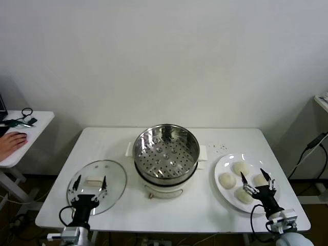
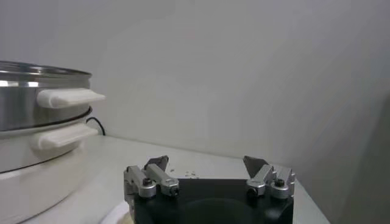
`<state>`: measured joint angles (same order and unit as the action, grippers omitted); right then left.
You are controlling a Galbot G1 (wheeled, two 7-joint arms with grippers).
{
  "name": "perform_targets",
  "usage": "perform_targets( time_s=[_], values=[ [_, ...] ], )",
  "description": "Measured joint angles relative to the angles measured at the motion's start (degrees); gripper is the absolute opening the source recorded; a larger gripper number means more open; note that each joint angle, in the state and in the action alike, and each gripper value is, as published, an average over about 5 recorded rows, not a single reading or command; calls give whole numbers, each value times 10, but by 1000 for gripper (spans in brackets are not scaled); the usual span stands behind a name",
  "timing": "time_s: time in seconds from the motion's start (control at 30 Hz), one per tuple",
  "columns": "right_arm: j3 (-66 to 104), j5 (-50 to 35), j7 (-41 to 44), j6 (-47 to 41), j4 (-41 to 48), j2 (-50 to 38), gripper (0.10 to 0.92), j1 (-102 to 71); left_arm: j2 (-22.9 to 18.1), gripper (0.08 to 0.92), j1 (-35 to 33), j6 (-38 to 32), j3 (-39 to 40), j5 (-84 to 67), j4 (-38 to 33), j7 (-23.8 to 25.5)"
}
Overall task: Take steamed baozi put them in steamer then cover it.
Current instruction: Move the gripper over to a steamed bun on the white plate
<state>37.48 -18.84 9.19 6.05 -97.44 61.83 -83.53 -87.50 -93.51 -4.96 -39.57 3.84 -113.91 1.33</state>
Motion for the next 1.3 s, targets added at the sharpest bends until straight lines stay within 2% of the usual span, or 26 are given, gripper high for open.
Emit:
perform_targets(
  time_s=[0.17, 0.33, 0.57, 0.77, 1.03, 1.3],
  values=[
    [-10, 17, 30, -39, 6, -38, 823, 27, 0, 823, 1, 2, -2, 3, 1, 0],
    [-39, 37, 88, -92, 24, -115, 823, 74, 5, 823, 1, 4, -3, 6, 1, 1],
    [-128, 79, 208, -136, 72, -231, 823, 175, 3, 823, 3, 11, -4, -2, -2, 2],
    [-261, 123, 319, -144, 133, -288, 823, 320, 2, 823, 6, 14, -4, -8, -1, 2],
    [-524, 153, 426, -139, 216, -311, 823, 572, 4, 823, 15, 21, -10, -9, 7, 3],
    [-764, 164, 484, -128, 301, -282, 823, 771, 5, 823, 20, 24, -18, -13, 17, 3]
  ],
)
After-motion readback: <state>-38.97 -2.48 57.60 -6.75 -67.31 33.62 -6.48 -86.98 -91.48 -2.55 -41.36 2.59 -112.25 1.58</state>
